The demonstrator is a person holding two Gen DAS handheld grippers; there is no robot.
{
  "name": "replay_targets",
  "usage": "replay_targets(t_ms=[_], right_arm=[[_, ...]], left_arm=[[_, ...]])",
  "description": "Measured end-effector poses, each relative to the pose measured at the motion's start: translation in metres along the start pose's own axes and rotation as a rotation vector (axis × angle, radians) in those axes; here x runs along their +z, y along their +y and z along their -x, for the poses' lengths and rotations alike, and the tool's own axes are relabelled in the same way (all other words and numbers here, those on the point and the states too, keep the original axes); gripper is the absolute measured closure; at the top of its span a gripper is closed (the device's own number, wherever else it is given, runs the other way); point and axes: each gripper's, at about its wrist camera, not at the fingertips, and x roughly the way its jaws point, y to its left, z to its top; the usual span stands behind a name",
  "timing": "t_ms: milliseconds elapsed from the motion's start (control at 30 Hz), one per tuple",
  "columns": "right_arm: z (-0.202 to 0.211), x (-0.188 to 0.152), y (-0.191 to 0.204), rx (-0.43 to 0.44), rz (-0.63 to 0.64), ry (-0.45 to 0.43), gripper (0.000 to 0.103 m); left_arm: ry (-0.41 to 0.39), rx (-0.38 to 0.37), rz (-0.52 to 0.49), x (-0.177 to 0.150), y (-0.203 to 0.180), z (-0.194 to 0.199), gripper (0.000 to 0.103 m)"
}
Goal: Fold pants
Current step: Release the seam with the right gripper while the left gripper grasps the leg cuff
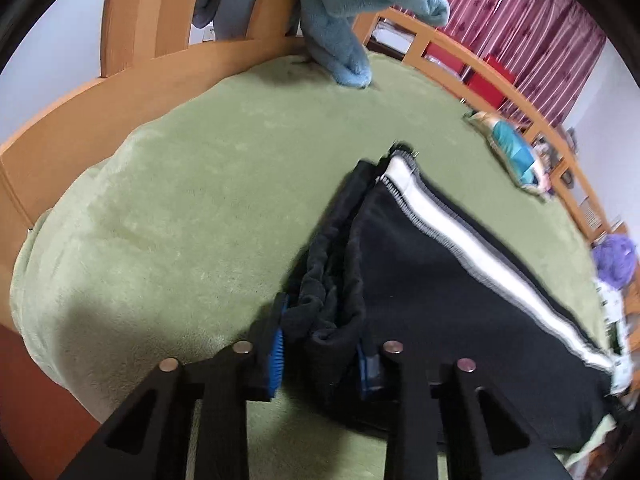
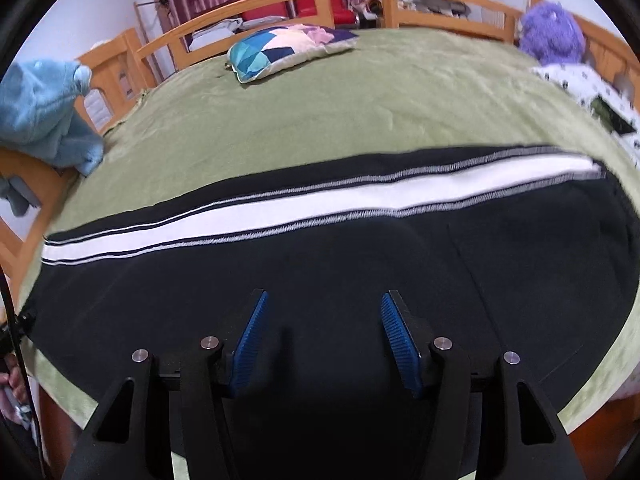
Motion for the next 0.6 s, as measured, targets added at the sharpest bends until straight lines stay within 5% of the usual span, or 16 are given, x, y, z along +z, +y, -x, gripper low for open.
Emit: replay_targets(t_ms=[267, 400, 600], right_arm=[[0.019, -0.009, -0.003, -0.011, 0.006, -0.054, 0.054], [0.03, -0.011, -0.017, -0.02, 0.001, -0.072, 0.054], [0.042, -0.015, -0.063, -0.013, -0.052, -0.084, 0.054]], left_arm=[[-0.173, 0.101, -0.211, 0.019, -0.099, 0.071, 0.081], [-0.242, 0.056, -0.374, 0.013, -0.182, 0.11, 0.081], [-0.265, -0.094, -0.606, -0.038, -0.321, 0.149, 0.081]])
